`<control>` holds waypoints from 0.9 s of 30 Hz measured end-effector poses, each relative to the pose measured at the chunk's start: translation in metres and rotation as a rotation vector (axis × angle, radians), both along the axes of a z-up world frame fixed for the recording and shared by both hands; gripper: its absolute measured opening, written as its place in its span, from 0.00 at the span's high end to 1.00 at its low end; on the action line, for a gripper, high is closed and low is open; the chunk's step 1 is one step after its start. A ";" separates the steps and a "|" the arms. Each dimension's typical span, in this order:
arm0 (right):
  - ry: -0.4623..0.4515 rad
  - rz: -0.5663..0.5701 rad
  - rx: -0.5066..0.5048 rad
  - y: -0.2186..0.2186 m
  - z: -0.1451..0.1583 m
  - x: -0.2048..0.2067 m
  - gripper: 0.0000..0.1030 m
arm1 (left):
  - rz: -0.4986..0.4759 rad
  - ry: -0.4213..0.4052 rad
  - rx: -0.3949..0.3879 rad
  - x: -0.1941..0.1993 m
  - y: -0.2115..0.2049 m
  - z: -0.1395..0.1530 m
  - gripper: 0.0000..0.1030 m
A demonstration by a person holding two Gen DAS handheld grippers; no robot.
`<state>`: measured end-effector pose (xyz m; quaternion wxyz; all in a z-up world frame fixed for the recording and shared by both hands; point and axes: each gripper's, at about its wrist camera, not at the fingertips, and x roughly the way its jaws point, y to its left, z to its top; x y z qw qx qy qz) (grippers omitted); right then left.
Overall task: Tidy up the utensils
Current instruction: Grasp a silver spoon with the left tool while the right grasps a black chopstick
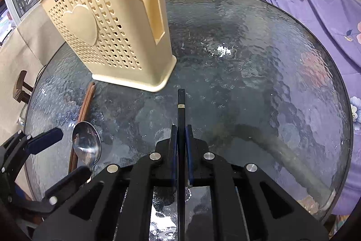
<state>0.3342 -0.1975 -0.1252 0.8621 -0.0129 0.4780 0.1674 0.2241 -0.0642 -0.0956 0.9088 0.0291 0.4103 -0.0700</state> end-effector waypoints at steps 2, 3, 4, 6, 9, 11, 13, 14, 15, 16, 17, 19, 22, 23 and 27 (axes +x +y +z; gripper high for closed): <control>-0.004 0.005 0.000 0.001 0.000 -0.003 0.92 | 0.009 -0.001 0.026 0.005 -0.005 -0.001 0.38; -0.007 0.009 -0.004 0.002 0.000 -0.005 0.92 | 0.009 0.000 0.033 0.007 -0.008 -0.001 0.38; -0.011 0.012 -0.008 0.003 0.000 -0.007 0.92 | 0.008 0.002 0.041 0.009 -0.011 -0.002 0.38; -0.013 0.015 -0.007 0.004 0.000 -0.009 0.92 | 0.004 0.013 0.069 0.013 -0.018 -0.005 0.46; -0.010 0.018 0.005 0.003 0.000 -0.010 0.92 | 0.014 0.023 0.089 0.017 -0.023 -0.008 0.52; -0.008 0.021 0.009 0.003 0.000 -0.010 0.92 | 0.018 0.027 0.090 0.017 -0.024 -0.007 0.56; -0.009 0.023 0.010 0.001 0.001 -0.009 0.92 | 0.014 0.023 0.110 0.017 -0.028 -0.007 0.58; -0.010 0.023 0.011 0.000 0.001 -0.009 0.92 | 0.008 0.020 0.124 0.017 -0.033 -0.008 0.58; -0.010 0.024 0.012 0.000 0.001 -0.008 0.92 | 0.004 0.017 0.132 0.017 -0.035 -0.008 0.58; -0.010 0.024 0.014 -0.002 0.001 -0.008 0.92 | 0.000 0.015 0.134 0.017 -0.037 -0.008 0.58; -0.009 0.025 0.016 -0.002 0.001 -0.007 0.92 | -0.003 0.015 0.132 0.018 -0.038 -0.008 0.58; -0.006 0.025 0.024 -0.003 0.001 -0.007 0.92 | -0.012 0.018 0.113 0.016 -0.034 -0.006 0.59; -0.001 0.023 0.040 -0.007 0.001 -0.005 0.92 | -0.040 0.013 0.071 0.018 -0.030 0.001 0.87; 0.000 0.024 0.045 -0.008 0.001 -0.004 0.92 | -0.044 0.009 0.057 0.019 -0.028 0.004 0.87; 0.004 0.028 0.048 -0.008 0.001 -0.001 0.92 | -0.051 0.024 0.013 0.020 -0.020 0.008 0.87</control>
